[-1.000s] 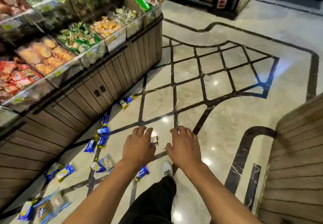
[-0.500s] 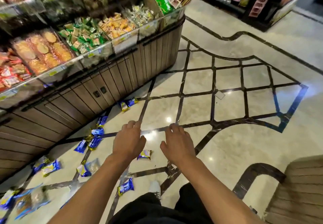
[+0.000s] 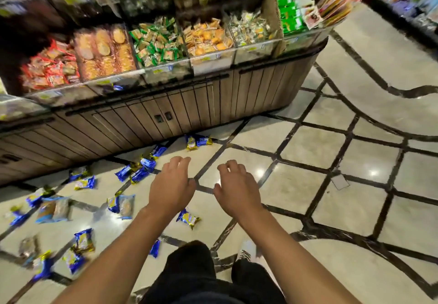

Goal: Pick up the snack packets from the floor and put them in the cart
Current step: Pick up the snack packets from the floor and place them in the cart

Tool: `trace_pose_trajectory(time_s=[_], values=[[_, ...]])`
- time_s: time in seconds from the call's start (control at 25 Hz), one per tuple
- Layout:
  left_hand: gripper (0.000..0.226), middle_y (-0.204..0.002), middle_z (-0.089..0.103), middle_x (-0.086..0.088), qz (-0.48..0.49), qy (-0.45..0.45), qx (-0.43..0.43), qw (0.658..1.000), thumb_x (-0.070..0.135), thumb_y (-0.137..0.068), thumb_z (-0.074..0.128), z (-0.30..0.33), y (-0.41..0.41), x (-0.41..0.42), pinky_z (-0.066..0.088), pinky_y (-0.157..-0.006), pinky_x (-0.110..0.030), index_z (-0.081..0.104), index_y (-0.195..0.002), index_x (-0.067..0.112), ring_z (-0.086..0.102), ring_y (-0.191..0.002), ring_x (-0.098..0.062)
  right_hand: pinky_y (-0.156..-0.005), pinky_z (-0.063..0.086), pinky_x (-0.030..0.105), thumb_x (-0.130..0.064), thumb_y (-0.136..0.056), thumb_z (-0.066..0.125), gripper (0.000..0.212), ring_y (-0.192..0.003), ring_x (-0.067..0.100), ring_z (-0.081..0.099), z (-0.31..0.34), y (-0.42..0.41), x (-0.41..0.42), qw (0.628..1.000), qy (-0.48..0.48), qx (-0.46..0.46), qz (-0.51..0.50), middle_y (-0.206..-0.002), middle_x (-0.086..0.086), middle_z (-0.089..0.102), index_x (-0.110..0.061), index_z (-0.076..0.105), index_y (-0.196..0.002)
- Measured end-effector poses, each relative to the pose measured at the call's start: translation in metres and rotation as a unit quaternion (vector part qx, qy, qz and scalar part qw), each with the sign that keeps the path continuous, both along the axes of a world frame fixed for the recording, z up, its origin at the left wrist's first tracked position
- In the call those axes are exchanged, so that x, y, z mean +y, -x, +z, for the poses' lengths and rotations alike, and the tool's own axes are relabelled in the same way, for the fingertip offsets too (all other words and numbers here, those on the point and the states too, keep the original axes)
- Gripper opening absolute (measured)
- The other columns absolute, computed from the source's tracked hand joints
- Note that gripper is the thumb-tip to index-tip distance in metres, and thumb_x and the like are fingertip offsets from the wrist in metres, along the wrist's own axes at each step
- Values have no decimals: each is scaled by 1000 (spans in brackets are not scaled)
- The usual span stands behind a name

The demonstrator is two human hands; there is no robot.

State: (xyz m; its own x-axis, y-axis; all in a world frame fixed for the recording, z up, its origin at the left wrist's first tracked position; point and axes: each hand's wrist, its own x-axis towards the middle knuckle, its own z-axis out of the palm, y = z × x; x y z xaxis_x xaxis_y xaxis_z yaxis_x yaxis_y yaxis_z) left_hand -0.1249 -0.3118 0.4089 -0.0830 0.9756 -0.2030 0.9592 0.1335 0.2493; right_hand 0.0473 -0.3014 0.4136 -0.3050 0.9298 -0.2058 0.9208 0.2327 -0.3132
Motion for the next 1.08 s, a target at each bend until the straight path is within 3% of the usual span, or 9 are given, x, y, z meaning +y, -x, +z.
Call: trace_pose_trajectory(time_s=[0.4,0.84,1.08], values=[[53,-144,43,-1,119,7,-1,993,29,-94,52,5,-40,81,48,-90,-42,38,-144,20,45,-127,-26,-88,45,37,-32,-94,48,37,-117,26,46,6,-25,120,995,-26,-21,93,-128,6,49,-17,49,-128],[48,-138,49,-2,184,31,-66,980,27,-93,53,-44,34,227,47,-93,-42,42,-140,21,45,-126,-25,-89,45,39,-31,-97,45,37,-116,26,47,-28,51,267,988,23,-48,142,-127,5,51,-18,50,-131],[51,-139,49,-2,190,45,-56,979,27,-95,52,-78,68,303,44,-95,-41,40,-144,22,46,-126,-26,-89,46,35,-32,-98,44,37,-118,22,45,-58,83,341,986,44,-42,152,-129,2,48,-20,47,-132]])
